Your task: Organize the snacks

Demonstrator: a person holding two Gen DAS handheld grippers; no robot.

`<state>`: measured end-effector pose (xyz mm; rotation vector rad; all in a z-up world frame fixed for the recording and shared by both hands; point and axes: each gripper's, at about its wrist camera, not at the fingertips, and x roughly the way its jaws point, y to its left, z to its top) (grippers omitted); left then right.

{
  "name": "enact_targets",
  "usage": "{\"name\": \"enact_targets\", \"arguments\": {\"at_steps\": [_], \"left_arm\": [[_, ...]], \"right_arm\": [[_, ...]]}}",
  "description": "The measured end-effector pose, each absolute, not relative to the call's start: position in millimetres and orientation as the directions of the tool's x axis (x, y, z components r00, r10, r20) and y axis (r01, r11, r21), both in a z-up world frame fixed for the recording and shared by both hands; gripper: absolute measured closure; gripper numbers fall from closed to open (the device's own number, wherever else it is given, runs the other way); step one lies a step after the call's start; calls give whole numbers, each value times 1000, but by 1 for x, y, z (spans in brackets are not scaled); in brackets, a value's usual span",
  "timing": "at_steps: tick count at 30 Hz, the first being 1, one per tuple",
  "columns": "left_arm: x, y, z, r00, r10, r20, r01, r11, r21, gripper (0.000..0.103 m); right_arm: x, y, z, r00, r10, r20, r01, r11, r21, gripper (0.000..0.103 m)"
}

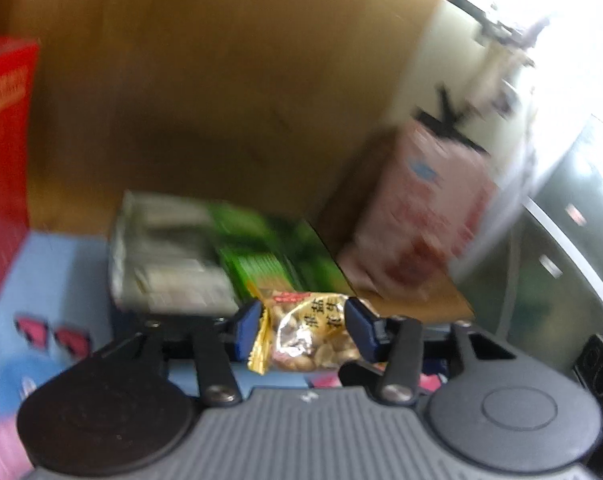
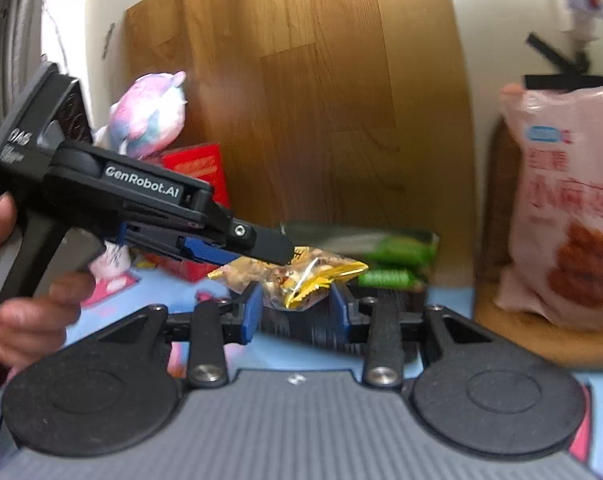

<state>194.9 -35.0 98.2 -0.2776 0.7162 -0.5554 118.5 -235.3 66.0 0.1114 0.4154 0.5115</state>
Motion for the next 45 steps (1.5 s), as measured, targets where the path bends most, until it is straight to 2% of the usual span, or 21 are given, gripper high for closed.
{"name": "enact_targets", "arguments": {"at_steps": [4,6,9,14,18,20,22,25,29,32,35,36,38,43,45], "left_arm": [[234,-33,82,639,-492,-591,298,867,-399,48],[236,-24,74,617,-521,-590,294,848,-441,49],[215,-4,73,625,-555,-548,333,825,-457,49],[166,33,76,617,-626,-478,349,761,-547,47],[114,43,71,613,-651,-448,380,740,-555,45],[94,43,65,605,-658,-449,391,737,-552,43],[75,40,58,600,-658,-456,396,739,-545,41],[56,38,49,593,-655,-468,389,743,-545,37],[41,42,46,604,-642,-473,372,751,-545,37],[35,48,47,610,-644,-461,362,744,-561,37],[29,51,48,612,-642,-462,359,746,-561,37],[27,50,49,611,-642,-463,358,746,-561,37],[25,52,49,610,-642,-465,355,746,-564,37],[27,50,46,598,-649,-470,348,739,-576,35],[28,46,44,590,-653,-474,349,736,-580,35]], "right_arm": [[173,-225,52,791,460,-403,-394,887,239,58],[177,-229,47,798,429,-423,-347,902,258,56],[146,-245,47,815,457,-356,-361,882,304,52],[78,-257,40,797,499,-340,-385,854,351,48],[29,-249,30,768,536,-351,-418,834,359,46],[10,-243,26,750,553,-363,-435,826,358,41],[1,-237,20,740,557,-376,-440,825,355,31],[-1,-228,16,720,558,-414,-427,825,370,31],[5,-220,16,702,554,-448,-393,826,405,29],[7,-203,17,698,535,-477,-391,842,372,25],[11,-189,11,695,495,-521,-380,868,318,28],[13,-191,10,701,481,-527,-360,876,320,38],[15,-203,7,711,472,-521,-307,875,373,42],[13,-244,3,741,447,-501,-188,854,485,60],[11,-255,0,739,444,-506,-158,845,512,62]]}}
